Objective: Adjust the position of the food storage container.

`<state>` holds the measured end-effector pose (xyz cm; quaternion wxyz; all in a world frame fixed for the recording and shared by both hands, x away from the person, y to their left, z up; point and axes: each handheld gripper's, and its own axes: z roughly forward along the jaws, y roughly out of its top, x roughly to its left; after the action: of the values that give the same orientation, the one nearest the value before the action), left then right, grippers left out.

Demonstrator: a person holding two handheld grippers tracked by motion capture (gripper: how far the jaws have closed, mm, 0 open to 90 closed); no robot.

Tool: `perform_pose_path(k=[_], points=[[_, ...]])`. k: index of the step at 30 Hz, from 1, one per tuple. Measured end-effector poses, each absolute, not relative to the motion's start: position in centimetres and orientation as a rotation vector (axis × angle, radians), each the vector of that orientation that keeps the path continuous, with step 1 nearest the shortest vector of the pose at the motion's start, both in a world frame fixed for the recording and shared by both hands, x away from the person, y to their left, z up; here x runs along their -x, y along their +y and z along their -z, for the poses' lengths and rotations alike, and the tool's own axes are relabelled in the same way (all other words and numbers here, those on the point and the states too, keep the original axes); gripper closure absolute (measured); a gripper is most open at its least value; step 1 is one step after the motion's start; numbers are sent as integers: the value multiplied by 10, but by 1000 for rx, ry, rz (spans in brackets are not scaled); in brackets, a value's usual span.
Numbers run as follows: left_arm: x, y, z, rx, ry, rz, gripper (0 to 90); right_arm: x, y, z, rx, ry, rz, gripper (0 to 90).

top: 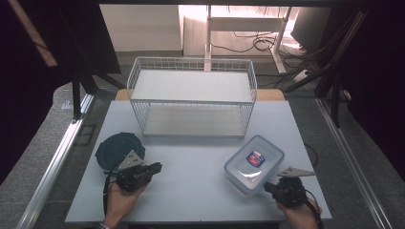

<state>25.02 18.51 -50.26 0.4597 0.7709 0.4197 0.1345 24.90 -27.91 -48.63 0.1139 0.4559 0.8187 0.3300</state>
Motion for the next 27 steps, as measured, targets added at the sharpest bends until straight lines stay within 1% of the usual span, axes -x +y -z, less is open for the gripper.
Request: perform_pose_path(k=[5,7,9,11,14,17,21,24,27], points=[[-250,183,503,-1909,1028,-326,838,-256,-228,497,-1193,2524,-1016,887],[-250,185,503,-1904,1031,-325,839,-256,-222,496,-1142,2529,-968,887],[-250,187,503,-1897,1036,-322,839,-257,-234,493,-1173,2487,-952,887],[-251,188,504,-1887,1042,-307,839,-263,-258,488,-1244,2398,-943,888],[-253,188,505,-1889,1043,-296,837,-280,-299,482,-1365,2242,-947,888],[-253,187,506,-1900,1038,-292,832,-301,-323,481,-1420,2146,-930,887],[-253,186,506,-1902,1039,-289,826,-332,-335,482,-1425,2108,-921,886],[-253,185,507,-1905,1040,-283,825,-352,-332,487,-1395,2172,-962,886],[-252,183,507,-1912,1034,-279,825,-362,-327,494,-1380,2220,-956,888]])
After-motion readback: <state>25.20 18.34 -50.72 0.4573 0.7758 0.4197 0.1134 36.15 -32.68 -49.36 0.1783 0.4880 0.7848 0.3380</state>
